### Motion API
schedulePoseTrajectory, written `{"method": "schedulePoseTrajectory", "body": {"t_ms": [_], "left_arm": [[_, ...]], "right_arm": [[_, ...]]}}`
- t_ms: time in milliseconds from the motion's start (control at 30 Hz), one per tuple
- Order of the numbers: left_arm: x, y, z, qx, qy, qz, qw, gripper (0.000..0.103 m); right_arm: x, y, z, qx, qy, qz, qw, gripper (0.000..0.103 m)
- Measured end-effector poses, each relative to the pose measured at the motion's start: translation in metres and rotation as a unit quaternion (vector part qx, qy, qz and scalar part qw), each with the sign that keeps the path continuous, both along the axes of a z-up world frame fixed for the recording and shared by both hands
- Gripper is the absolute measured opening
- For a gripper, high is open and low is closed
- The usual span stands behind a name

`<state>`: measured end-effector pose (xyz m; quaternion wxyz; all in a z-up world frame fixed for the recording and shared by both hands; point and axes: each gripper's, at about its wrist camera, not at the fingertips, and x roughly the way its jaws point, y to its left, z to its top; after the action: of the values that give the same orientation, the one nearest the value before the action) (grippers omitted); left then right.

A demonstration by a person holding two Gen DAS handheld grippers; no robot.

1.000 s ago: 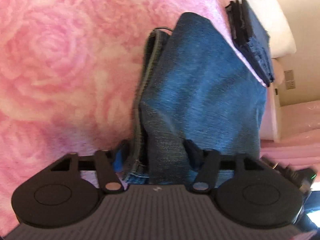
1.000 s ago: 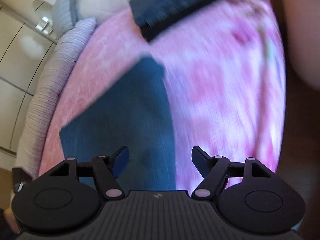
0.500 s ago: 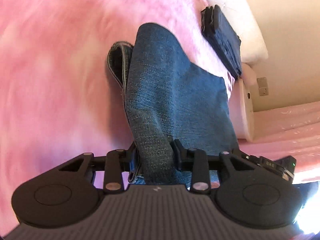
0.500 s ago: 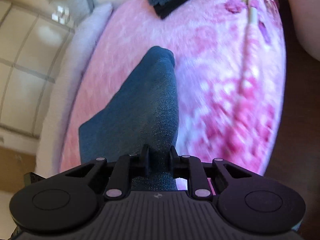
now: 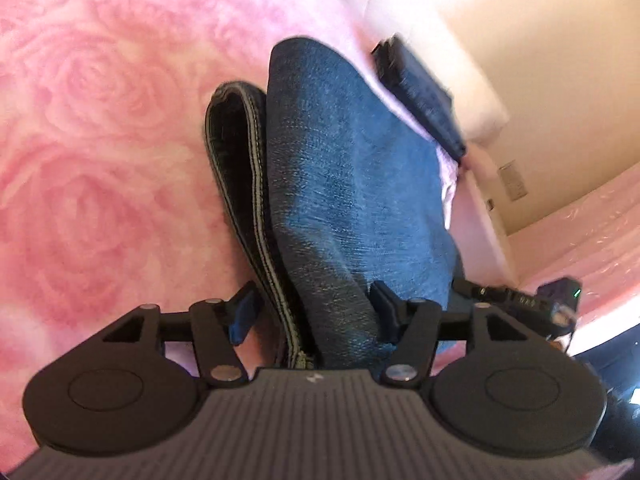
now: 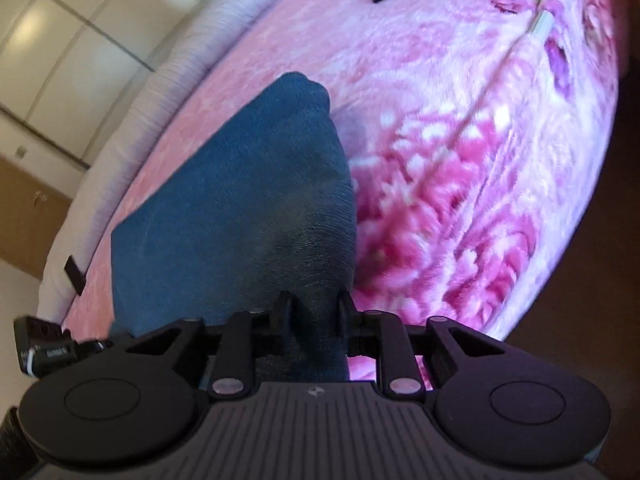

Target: Fold clothes

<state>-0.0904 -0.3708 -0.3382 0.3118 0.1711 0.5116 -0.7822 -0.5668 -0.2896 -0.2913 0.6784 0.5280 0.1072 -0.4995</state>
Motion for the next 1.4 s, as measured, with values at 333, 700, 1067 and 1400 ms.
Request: {"method": "schedulePoseTrajectory", "body": {"t_ms": [333, 700, 1067, 1400], "left_arm": [[-0.010, 0.105, 0.078, -0.296, -0.178, 0.031, 0.9380, 0.056], [-0.137, 0.185, 0.051, -0.474, -0.506, -0.156, 0.7035, 0.040], [-0.127, 0.127, 0.055, -0.410, -0.424, -0.131, 0.7964, 0.019], [-0.090, 0.086, 0.084, -0.270, -0.293, -0.068, 0.9148, 0.019]], "right_arm": [[-0.010, 0.059, 0.011, -0.185, 0.008, -0.014, 0.983, 0.054], [0.064, 0.135, 0.048, -0.324, 0.281, 0.149, 0.891, 0.053], [0.096, 0.086, 0.037, -0.311, 0.393, 0.165, 0.849, 0.003], [0.162, 0.154, 0.023, -0.370, 0.432, 0.253, 0.783, 0.005]]}}
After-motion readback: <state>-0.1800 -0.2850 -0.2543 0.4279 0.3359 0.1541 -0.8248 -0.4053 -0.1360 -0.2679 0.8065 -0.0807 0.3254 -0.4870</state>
